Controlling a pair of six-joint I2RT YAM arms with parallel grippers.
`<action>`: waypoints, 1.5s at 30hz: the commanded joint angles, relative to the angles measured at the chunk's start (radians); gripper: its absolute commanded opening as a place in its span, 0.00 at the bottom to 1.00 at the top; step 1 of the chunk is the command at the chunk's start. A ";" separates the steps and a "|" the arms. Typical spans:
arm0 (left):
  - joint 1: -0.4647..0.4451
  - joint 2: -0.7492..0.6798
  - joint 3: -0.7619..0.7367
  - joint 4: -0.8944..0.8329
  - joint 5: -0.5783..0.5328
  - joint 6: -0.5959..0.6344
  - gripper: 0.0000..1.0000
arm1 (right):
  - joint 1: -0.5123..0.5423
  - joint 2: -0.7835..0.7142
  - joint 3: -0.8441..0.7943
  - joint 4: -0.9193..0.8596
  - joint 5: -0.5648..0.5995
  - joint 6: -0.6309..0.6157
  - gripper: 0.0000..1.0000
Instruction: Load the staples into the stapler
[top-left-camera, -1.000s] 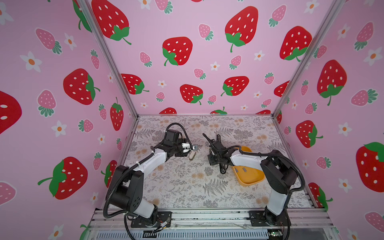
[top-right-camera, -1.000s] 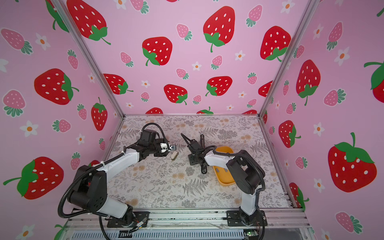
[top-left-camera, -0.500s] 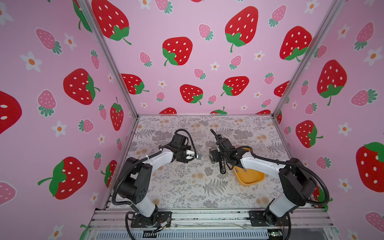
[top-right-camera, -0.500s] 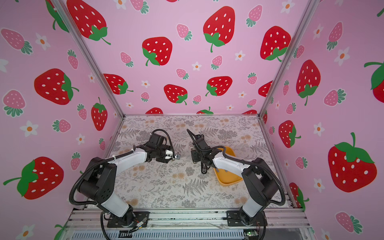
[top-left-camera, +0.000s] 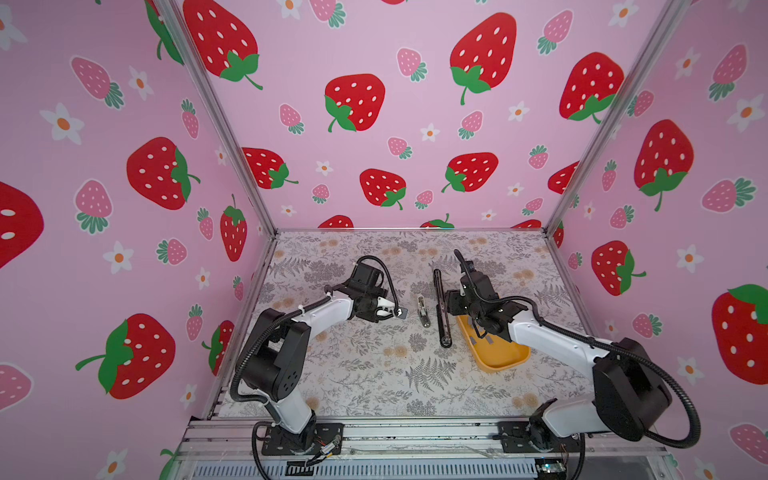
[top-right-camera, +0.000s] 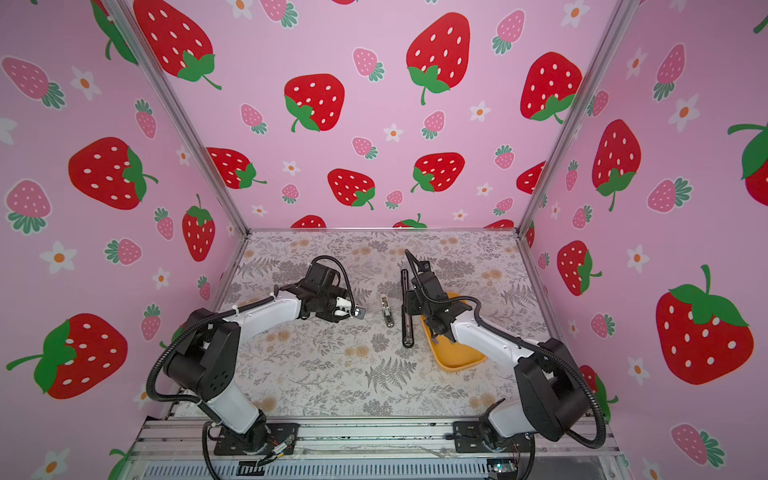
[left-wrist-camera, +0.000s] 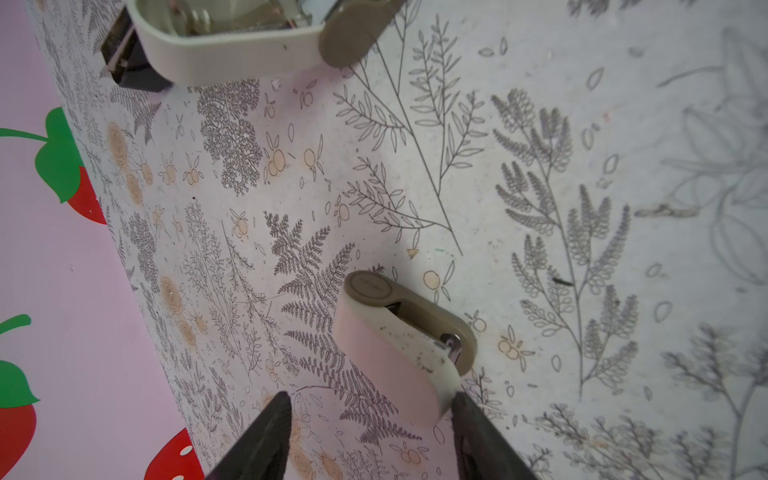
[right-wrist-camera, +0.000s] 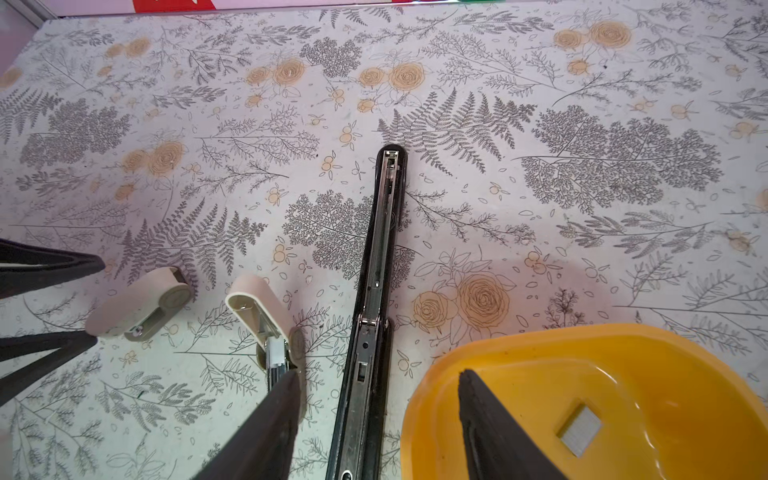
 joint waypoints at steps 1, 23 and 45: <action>-0.003 0.018 0.042 -0.033 -0.012 0.054 0.63 | -0.008 -0.010 -0.013 0.019 -0.023 0.020 0.63; 0.016 0.071 0.059 -0.030 -0.061 0.178 0.63 | -0.020 -0.007 -0.015 0.025 -0.065 0.022 0.63; -0.004 0.153 0.115 0.006 0.000 0.186 0.65 | -0.020 0.064 -0.012 0.054 -0.138 0.036 0.64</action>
